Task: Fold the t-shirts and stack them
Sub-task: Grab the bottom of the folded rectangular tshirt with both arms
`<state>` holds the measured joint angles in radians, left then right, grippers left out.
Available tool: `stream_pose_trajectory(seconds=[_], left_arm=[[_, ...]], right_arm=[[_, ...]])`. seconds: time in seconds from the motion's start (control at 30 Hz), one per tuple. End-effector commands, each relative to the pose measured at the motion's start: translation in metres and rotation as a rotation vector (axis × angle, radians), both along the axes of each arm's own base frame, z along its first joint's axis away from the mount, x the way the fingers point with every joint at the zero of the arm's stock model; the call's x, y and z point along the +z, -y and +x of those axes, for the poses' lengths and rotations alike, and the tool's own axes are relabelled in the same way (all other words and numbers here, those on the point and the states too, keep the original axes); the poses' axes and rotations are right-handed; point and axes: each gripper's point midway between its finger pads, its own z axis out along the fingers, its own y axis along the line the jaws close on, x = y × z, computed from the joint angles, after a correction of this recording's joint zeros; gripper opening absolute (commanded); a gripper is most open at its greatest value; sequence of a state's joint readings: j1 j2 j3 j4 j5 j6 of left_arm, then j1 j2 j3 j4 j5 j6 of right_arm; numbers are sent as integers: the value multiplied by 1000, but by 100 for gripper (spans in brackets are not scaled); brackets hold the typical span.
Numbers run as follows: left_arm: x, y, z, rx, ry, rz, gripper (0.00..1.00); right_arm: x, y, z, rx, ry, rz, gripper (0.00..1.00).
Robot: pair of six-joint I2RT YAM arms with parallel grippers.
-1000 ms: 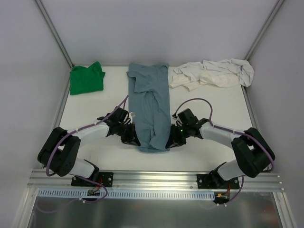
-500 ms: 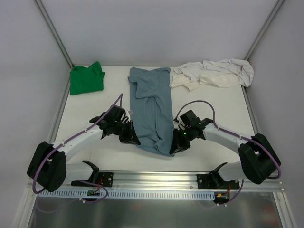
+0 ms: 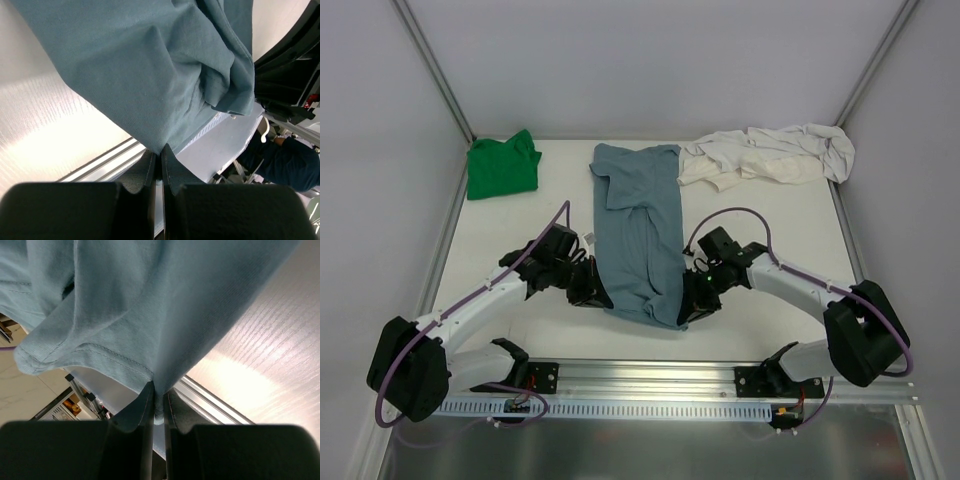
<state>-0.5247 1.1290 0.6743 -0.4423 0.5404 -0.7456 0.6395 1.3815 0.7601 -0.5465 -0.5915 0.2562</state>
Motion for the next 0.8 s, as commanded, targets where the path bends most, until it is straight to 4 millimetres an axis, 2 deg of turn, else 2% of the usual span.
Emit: stream_pose_trajectory(seconds=[0.0,0.07,0.23,0.33,0.4,0.43,0.63,0.77], left_arm=[[3,-2,-4,14,-6,4,0],[7,0,-1,11,0,0,0],[19,5,11,3,27,3,0],[38,12,29,-3,71,3,0],[39,15,38,-4,74,21,0],[44,18,45,-8,80,26,0],[51,26,79,-18,69,66,0],[49,21,95,-5,49,108,0]], right_arm=[[13,2,-6,43,-30,-13,6],[17,0,-1,54,-18,-16,6],[43,-9,33,53,27,-9,5],[54,-12,54,39,34,9,4],[57,-13,63,35,31,10,4],[66,-14,75,23,51,21,4],[75,-8,112,-2,69,16,5],[74,-6,133,-24,66,16,5]])
